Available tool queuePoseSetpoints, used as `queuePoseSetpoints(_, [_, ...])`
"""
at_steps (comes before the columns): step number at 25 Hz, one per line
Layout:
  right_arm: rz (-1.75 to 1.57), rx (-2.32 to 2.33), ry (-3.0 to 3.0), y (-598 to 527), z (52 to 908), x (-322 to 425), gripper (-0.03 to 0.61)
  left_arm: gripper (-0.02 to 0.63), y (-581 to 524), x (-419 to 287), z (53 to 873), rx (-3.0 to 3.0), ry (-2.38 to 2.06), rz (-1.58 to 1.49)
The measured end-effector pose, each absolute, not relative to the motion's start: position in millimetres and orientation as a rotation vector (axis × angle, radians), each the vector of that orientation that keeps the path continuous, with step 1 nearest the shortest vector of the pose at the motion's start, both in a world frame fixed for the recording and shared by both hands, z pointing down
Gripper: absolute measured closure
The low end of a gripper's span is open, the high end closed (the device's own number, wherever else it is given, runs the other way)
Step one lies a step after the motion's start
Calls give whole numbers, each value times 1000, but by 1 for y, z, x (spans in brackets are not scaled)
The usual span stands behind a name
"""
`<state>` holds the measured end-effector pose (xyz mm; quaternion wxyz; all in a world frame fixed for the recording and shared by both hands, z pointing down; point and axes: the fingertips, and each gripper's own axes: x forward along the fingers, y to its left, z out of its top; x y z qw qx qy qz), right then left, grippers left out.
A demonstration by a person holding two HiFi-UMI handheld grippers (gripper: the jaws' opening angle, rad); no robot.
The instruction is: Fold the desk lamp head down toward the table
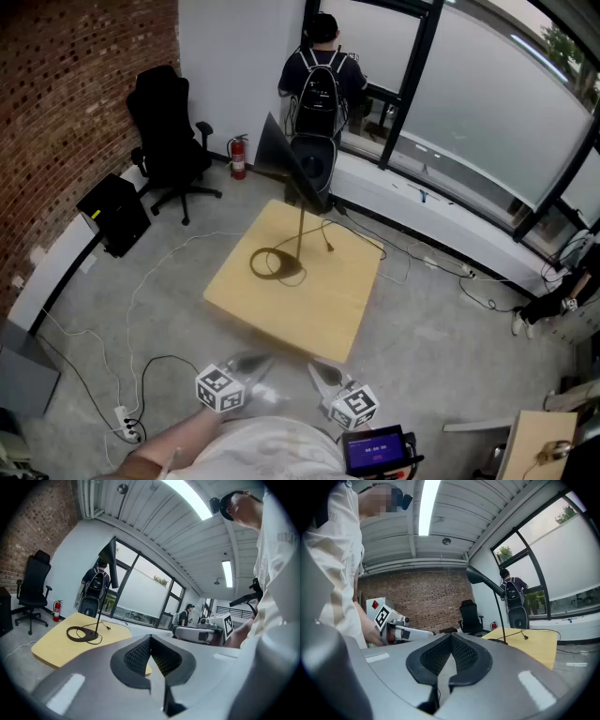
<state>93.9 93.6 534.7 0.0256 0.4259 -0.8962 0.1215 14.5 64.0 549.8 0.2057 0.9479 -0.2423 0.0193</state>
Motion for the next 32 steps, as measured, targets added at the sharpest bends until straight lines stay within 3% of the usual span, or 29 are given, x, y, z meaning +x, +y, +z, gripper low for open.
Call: queuePoseSetpoints(32, [395,1420,-2801,113,519,79,569,614,92,-17,541,2632,-692,15])
